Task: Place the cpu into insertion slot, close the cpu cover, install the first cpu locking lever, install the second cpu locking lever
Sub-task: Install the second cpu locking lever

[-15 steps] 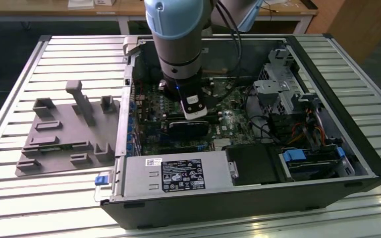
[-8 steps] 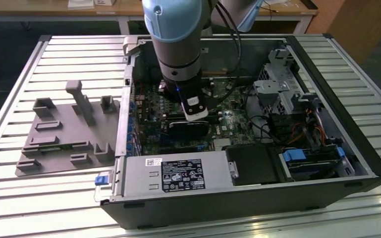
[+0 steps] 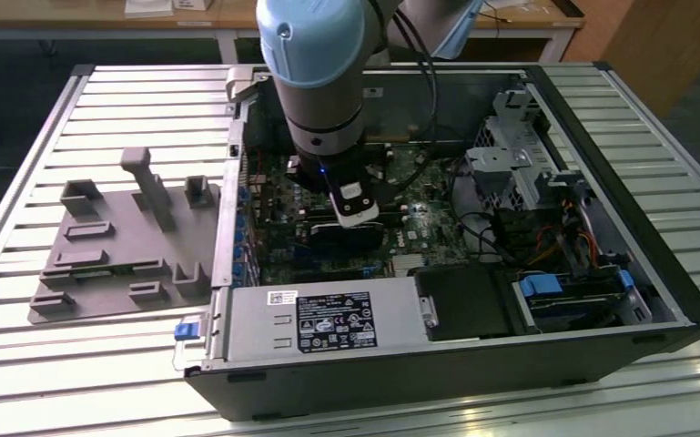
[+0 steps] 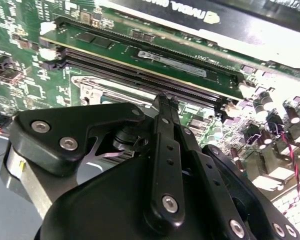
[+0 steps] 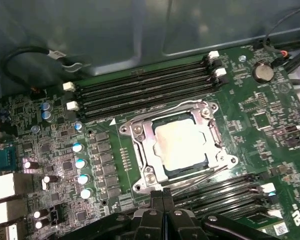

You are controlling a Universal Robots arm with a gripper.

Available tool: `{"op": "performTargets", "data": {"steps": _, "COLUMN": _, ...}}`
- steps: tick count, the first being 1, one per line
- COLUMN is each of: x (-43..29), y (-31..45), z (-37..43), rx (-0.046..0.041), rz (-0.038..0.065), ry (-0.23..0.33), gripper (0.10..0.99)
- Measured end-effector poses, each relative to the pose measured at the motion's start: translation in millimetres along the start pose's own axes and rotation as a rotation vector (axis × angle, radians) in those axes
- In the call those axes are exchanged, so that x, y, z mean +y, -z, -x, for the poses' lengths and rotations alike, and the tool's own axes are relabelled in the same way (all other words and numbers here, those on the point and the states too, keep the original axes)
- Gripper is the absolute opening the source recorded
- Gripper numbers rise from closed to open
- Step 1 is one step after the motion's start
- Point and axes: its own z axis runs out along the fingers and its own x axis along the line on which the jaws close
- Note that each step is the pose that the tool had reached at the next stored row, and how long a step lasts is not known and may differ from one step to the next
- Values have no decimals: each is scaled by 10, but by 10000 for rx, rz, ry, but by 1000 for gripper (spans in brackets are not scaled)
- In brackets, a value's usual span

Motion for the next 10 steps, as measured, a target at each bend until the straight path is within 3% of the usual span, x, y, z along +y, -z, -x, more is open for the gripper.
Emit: {"op": "performTargets", "data": {"steps": 10, "x": -30, "y": -46, "z": -59, "rx": 30, "rz": 99, "ry": 4, "gripper": 102}}
